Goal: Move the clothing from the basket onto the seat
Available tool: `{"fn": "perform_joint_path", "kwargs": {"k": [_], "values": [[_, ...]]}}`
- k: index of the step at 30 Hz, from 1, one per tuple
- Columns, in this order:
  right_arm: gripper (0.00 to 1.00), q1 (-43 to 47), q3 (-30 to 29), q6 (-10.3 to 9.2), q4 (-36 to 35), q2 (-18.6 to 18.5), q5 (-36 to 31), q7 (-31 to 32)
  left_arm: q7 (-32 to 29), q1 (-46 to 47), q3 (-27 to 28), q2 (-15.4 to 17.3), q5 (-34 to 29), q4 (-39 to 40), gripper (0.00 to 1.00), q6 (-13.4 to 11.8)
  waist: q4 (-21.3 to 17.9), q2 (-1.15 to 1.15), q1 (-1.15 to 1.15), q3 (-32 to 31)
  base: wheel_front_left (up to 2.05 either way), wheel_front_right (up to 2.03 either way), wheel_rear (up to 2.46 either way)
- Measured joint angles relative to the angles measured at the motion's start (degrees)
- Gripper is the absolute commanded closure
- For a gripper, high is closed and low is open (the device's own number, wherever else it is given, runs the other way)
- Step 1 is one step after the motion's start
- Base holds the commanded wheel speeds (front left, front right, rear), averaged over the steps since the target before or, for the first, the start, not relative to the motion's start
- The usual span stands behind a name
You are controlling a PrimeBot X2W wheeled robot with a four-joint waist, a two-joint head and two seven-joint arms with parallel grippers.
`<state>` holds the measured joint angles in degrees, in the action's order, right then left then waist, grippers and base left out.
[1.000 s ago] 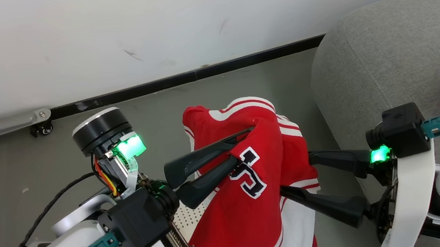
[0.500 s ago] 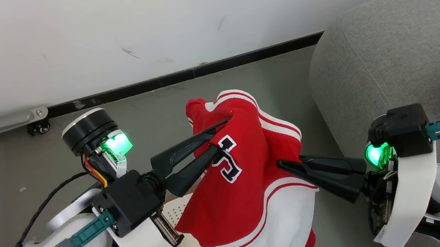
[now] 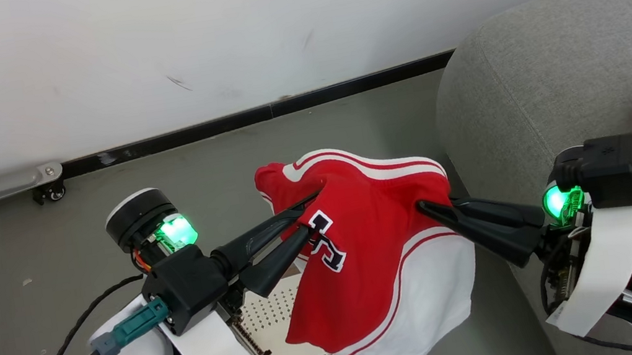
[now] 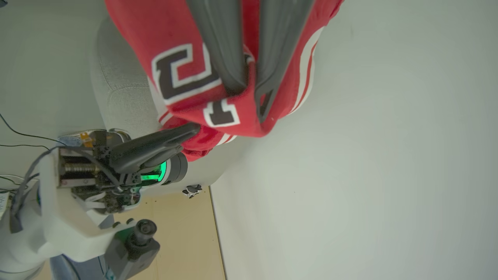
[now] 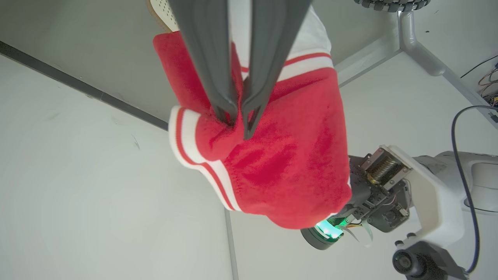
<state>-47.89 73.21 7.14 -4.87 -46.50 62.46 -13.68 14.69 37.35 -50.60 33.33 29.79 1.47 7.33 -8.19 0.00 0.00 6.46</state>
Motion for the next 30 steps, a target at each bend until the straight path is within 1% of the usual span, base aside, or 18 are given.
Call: {"fn": "perform_joint_path", "kwargs": {"k": [4, 5, 7, 10, 13, 16, 19, 30], "values": [[1.00, 0.0, -1.3, 0.00, 0.9, -0.2, 0.0, -0.3, 0.0, -0.4, -0.3, -0.7, 0.9, -0.3, 1.00, 0.0, -0.2, 0.00, 0.00, -0.4, 0.00, 0.00, 0.00], [1.00, 0.1, -1.8, 0.00, 1.4, -0.4, 0.0, -0.5, 0.0, -0.6, -0.5, -0.8, 0.9, -0.3, 0.92, 0.0, -0.2, 0.00, 0.00, -0.4, 0.00, 0.00, 0.00], [1.00, 0.3, -2.9, 0.00, 2.1, -0.7, 0.1, -0.5, 0.0, -1.1, -0.9, -1.0, 1.6, -0.5, 0.68, 0.0, -0.3, 0.00, 0.00, -0.7, 0.00, 0.00, 0.00], [1.00, 1.2, -4.6, 0.00, 3.0, -0.6, 0.6, -0.5, 0.0, -1.4, -1.3, -1.4, 2.3, -0.7, 0.40, 0.0, -0.4, 0.00, 0.00, -1.0, 0.00, 0.00, 0.00], [1.00, 2.6, -7.3, 0.00, 3.4, -0.3, 0.8, -0.5, 0.0, -2.2, -1.7, -1.6, 2.8, -1.1, 0.00, 0.0, -0.4, 0.00, 0.00, -1.3, 0.00, 0.00, 0.00], [1.00, 3.8, -10.7, 0.00, 3.7, 0.2, 1.0, -0.5, 0.0, -2.9, -1.6, -1.8, 3.7, -1.4, 0.00, 0.0, -0.5, 0.00, 0.00, -1.7, 0.00, 0.00, 0.00], [1.00, 5.5, -13.8, -0.01, 4.7, 0.2, 1.2, -0.5, 0.0, -3.5, -0.7, -2.7, 4.5, -1.5, 0.00, 0.0, -0.6, 0.00, 0.00, -2.2, 0.00, 0.00, 0.00], [1.00, 12.5, -21.2, -0.01, 6.4, 0.2, 0.2, -0.5, 0.0, -4.9, -0.8, -4.7, 4.9, -0.4, 0.00, 0.0, -1.3, 0.00, 0.00, -3.7, 0.00, 0.00, 0.00]]}}
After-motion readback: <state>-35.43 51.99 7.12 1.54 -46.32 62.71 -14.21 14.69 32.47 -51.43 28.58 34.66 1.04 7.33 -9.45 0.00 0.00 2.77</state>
